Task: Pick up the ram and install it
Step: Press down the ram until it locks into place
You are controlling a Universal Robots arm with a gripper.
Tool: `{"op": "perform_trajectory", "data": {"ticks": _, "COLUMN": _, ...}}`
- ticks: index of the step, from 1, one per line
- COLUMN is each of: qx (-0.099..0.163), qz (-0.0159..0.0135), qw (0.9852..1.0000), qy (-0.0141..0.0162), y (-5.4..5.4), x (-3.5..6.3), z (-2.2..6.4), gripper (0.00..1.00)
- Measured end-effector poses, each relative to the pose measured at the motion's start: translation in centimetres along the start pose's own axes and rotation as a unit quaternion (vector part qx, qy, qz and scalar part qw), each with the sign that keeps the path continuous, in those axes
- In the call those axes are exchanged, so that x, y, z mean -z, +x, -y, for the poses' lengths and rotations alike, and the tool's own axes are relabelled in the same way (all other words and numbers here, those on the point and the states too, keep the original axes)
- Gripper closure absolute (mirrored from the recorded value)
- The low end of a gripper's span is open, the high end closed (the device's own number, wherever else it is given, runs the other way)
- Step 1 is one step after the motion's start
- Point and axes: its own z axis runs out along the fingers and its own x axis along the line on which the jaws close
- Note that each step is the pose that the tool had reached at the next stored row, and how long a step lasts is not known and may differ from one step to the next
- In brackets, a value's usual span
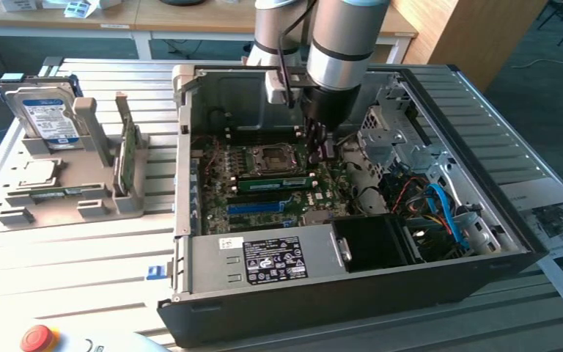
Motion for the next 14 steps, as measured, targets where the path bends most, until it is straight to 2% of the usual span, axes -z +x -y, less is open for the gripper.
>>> {"op": "perform_trajectory", "data": {"ticks": 14, "qx": 0.000, "qz": 0.0001, "qw": 1.0000, "qy": 0.0000, "y": 0.0, "x": -1.61, "z": -0.01, "gripper": 0.90}}
